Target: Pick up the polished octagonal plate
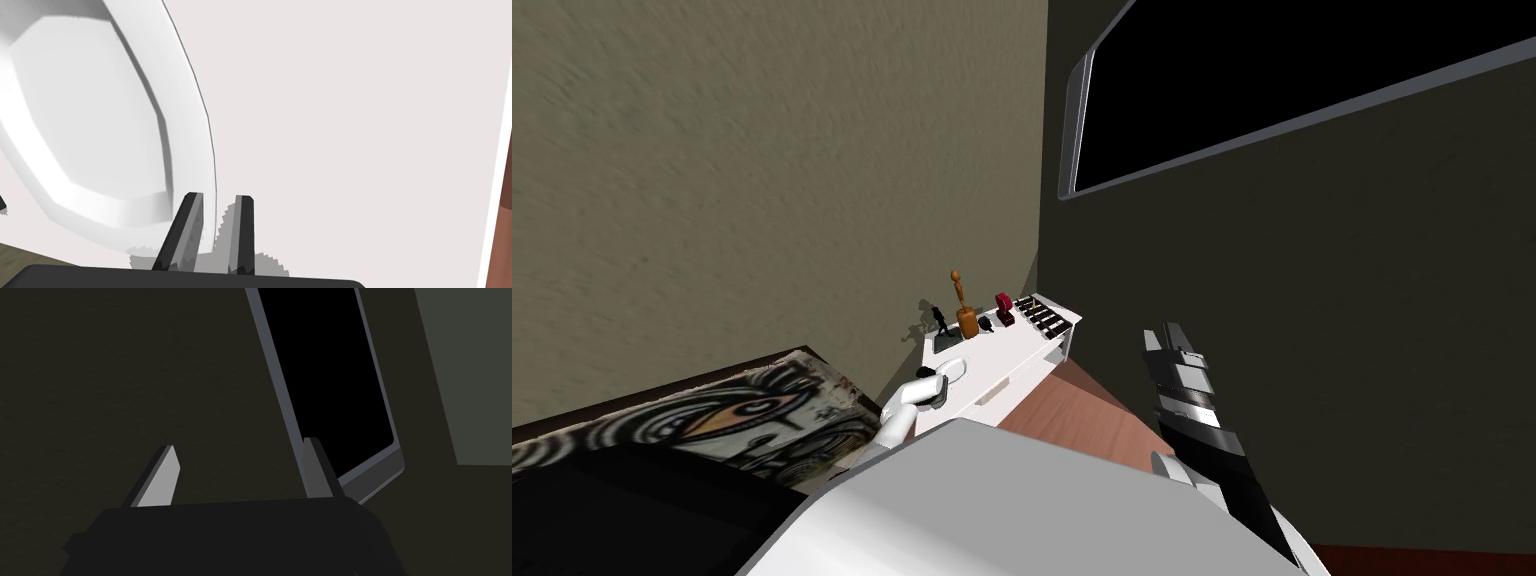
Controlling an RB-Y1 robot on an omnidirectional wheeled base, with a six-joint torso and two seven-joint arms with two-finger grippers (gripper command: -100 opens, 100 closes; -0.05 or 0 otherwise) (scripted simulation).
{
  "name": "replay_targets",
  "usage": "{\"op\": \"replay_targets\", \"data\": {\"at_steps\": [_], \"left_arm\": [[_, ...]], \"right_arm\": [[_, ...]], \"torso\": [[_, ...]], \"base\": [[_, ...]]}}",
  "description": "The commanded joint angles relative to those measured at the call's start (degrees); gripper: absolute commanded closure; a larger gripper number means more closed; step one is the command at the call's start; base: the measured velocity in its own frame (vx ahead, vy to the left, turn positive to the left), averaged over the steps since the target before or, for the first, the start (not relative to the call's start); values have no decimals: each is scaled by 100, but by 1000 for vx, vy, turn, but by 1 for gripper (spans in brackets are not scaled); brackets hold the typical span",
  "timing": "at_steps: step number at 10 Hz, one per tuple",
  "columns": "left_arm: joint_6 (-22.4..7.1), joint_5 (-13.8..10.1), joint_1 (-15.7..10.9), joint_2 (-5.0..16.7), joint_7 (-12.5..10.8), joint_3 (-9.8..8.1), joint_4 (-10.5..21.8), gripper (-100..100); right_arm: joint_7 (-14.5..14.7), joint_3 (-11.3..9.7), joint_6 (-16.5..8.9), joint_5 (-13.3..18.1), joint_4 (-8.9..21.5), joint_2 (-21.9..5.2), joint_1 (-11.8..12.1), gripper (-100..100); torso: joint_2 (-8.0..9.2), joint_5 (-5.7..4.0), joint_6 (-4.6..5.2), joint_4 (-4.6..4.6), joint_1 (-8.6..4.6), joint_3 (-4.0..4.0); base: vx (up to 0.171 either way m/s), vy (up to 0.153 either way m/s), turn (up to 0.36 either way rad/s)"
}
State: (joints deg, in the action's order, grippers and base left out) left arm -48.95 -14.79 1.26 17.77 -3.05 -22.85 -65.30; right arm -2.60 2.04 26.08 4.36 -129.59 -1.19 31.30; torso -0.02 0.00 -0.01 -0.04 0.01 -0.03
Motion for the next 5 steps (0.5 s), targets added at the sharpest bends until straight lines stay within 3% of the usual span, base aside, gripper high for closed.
{"op": "replay_targets", "data": {"at_steps": [1, 2, 5], "left_arm": [[0, 0, 0, 0, 0, 0, 0, 0], [-90, 37, 66, -63, 17, 48, -182, 100], [-301, 84, 194, -166, 54, 130, -586, 100]], "right_arm": [[0, 0, 0, 0, 0, 0, 0, 0], [0, 0, 0, 0, 0, 0, 0, 0], [0, 0, 0, 0, 0, 0, 1, 0]], "torso": [[0, 0, 0, 0, 0, 0], [0, 0, 0, 0, 0, 0], [-13, -2, -1, -3, -1, -7]], "base": [[0, 0, 0], [20, -2, 149], [39, 4, 119]]}}
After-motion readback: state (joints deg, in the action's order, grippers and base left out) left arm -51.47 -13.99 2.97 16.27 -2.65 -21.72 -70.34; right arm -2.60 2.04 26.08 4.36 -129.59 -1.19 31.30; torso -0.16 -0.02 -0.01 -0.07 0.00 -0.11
